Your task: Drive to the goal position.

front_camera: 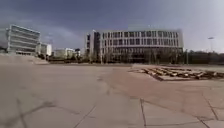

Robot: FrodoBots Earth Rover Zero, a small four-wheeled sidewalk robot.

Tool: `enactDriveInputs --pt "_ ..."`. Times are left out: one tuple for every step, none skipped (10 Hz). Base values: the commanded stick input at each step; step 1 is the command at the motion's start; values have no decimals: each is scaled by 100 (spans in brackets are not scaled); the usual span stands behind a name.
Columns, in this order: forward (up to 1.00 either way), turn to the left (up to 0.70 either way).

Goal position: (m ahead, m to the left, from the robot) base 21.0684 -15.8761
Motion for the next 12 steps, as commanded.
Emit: enactDriveInputs --pt "70 -12" --pt "70 0" --pt "70 0" --pt "70 0" --pt "70 0" --pt "70 0" --pt "70 0" --pt "70 0" --pt "70 0" --pt "70 0" --pt "70 0" --pt "70 0"
